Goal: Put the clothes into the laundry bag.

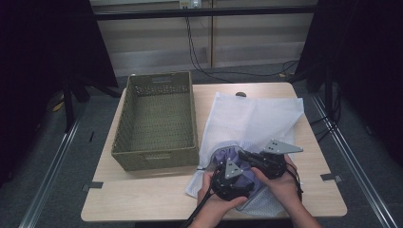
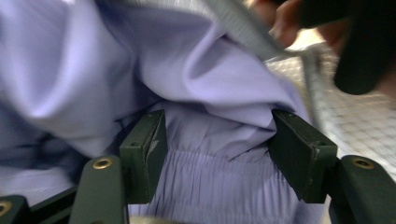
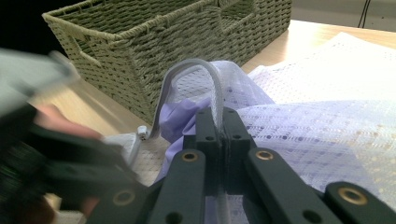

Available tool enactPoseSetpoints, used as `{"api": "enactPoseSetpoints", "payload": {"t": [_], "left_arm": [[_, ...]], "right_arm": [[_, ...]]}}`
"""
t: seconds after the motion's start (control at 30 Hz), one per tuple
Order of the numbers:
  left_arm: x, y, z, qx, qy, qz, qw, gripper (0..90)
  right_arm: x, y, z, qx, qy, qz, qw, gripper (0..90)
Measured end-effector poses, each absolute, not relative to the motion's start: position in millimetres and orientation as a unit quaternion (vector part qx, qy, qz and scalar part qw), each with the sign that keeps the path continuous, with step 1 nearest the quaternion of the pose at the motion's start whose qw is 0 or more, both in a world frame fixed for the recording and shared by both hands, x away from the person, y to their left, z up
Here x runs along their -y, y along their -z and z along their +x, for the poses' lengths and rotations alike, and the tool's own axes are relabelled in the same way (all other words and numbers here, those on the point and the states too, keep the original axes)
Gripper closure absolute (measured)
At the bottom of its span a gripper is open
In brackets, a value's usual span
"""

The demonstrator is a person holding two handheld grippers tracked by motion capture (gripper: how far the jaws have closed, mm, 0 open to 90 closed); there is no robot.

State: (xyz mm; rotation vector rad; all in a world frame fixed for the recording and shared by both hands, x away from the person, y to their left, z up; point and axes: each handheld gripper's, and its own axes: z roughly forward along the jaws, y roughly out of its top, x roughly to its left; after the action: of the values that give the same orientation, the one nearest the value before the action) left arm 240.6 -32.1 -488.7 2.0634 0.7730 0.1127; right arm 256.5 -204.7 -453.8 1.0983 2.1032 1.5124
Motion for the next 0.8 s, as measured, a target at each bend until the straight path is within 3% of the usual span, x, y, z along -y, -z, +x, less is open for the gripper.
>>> {"api": "enactPoseSetpoints", "payload": {"t": [0.1,0.17,0.2,0.23,0.33,0.5,0.57,0.6,0.67,0.73,0.8], "left_arm": [[39.3,490.4,250.0,-0.333,-0.051,0.835,0.436,49.0],[41.3,490.3,256.6,-0.35,-0.058,0.828,0.433,63.8],[40.3,489.7,259.1,-0.36,-0.056,0.822,0.438,76.4],[38.1,488.7,263.4,-0.374,-0.05,0.81,0.448,81.0],[34.8,482.7,270.7,-0.399,-0.077,0.782,0.473,83.3],[23.4,472.3,284.0,-0.443,-0.182,0.721,0.501,83.4],[24.1,477.6,291.3,-0.45,-0.159,0.724,0.497,82.1],[26.4,483.1,295.7,-0.44,-0.111,0.742,0.493,79.7],[25.6,485.6,293.6,-0.408,-0.08,0.769,0.485,64.0],[17.5,481.3,282.5,-0.394,-0.099,0.772,0.49,50.9],[10.0,477.1,273.9,-0.395,-0.085,0.764,0.502,43.8]], "right_arm": [[206.8,453.4,256.7,-0.734,-0.537,0.386,0.155,88.3],[207.7,452.4,256.3,-0.732,-0.541,0.385,0.151,88.3],[208.1,451.0,255.8,-0.732,-0.544,0.382,0.152,88.3],[208.2,449.9,255.0,-0.731,-0.543,0.383,0.154,88.3],[210.7,443.5,252.1,-0.731,-0.548,0.375,0.161,88.4],[217.5,429.4,247.9,-0.714,-0.568,0.371,0.175,88.5],[218.1,427.0,246.9,-0.714,-0.569,0.368,0.177,88.5],[218.1,427.8,247.4,-0.716,-0.566,0.368,0.179,88.5],[217.9,432.9,249.2,-0.721,-0.554,0.378,0.177,88.5],[220.2,440.3,252.0,-0.722,-0.543,0.392,0.174,88.4],[223.6,444.4,254.9,-0.722,-0.539,0.401,0.168,88.4]]}}
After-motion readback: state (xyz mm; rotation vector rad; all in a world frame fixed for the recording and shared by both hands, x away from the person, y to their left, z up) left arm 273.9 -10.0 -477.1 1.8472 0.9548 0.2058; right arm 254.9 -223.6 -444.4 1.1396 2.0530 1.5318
